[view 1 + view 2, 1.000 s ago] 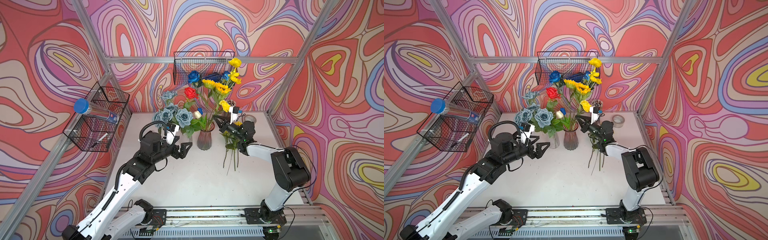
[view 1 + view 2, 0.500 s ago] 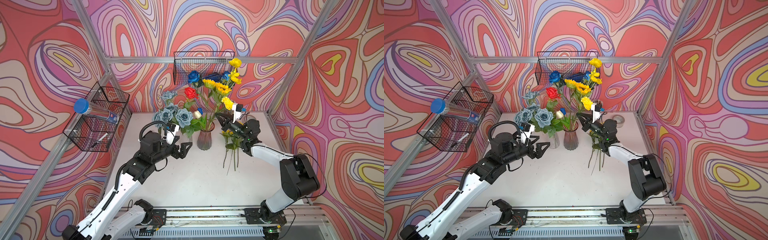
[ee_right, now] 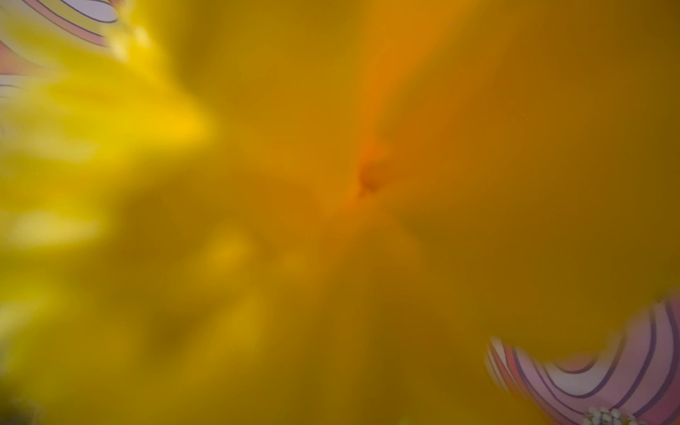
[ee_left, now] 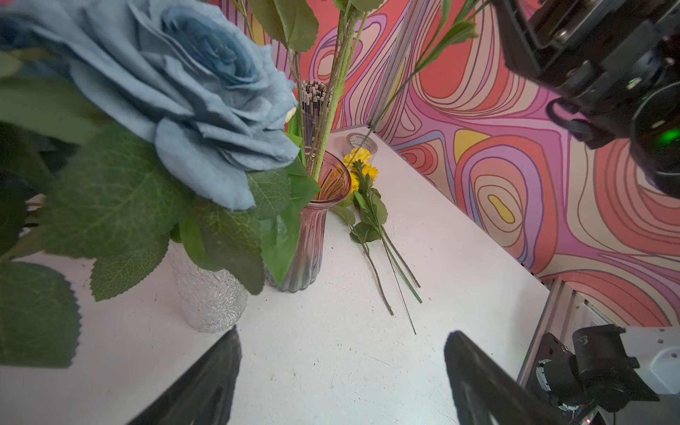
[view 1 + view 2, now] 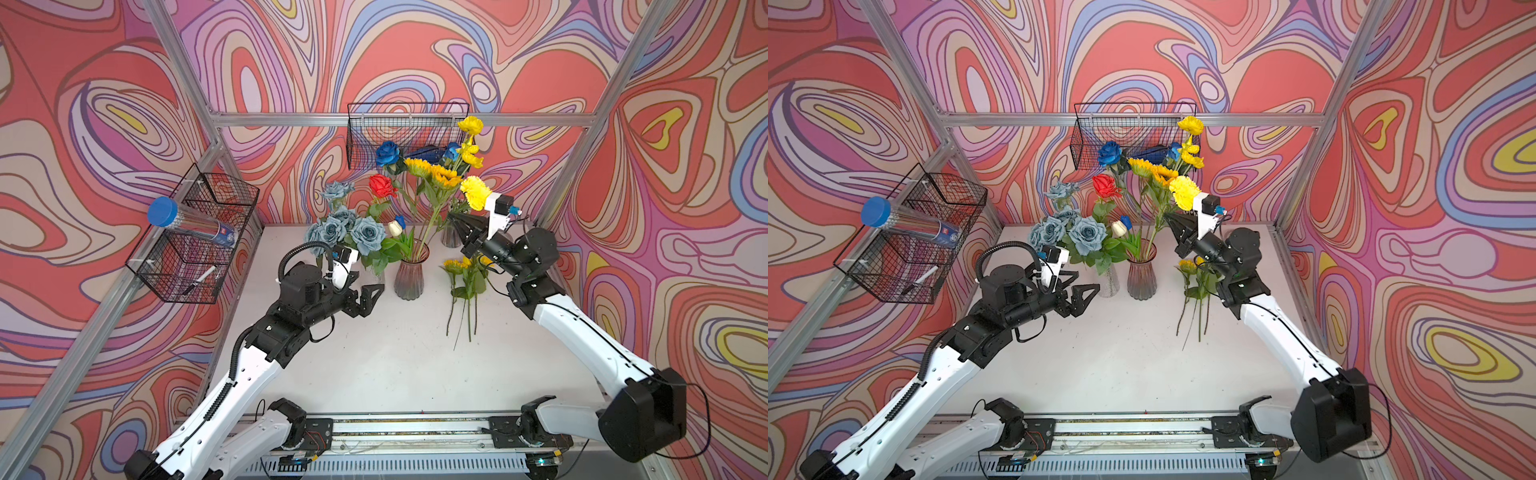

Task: Pick out yellow flowers from the vase
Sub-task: Pick up the flower from the vase, then place the flower at the center of the board.

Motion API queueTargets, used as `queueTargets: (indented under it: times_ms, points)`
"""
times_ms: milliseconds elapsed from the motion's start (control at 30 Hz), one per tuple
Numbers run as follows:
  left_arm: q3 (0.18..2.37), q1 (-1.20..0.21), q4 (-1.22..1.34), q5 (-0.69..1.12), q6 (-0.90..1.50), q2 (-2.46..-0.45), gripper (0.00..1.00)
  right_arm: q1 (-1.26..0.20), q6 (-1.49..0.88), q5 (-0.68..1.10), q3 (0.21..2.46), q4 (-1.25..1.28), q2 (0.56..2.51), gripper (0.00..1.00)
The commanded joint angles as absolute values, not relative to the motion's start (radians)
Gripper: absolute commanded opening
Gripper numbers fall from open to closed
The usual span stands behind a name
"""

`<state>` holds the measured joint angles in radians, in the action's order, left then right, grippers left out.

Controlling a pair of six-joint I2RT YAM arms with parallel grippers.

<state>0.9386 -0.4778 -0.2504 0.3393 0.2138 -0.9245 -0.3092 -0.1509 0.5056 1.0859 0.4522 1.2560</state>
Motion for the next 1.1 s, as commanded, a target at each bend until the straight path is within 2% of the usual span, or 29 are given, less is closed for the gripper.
queueTargets:
  times_ms: [0, 400, 700, 833, 1067]
  points:
    - [0.93, -0.47, -0.222, 0.35, 0.219, -0.918, 0.88, -0.313, -0.062, 0.437, 1.141, 0.297, 1.179, 0.0]
    - [0.933, -0.47, -0.224, 0.354, 0.219, -0.919, 0.88, -0.313, -0.022, 0.166, 1.264, -0.005, 1.017, 0.0]
    - [0.934, -0.47, -0.221, 0.364, 0.221, -0.925, 0.88, -0.31, -0.018, -0.123, 1.433, -0.398, 1.177, 0.0]
    - [0.934, -0.47, -0.221, 0.365, 0.221, -0.927, 0.88, -0.275, -0.045, -0.088, 1.534, -0.557, 1.304, 0.0]
    - [0.931, -0.47, -0.219, 0.364, 0.222, -0.923, 0.88, -0.117, -0.132, 0.163, 1.651, -0.739, 1.522, 0.0]
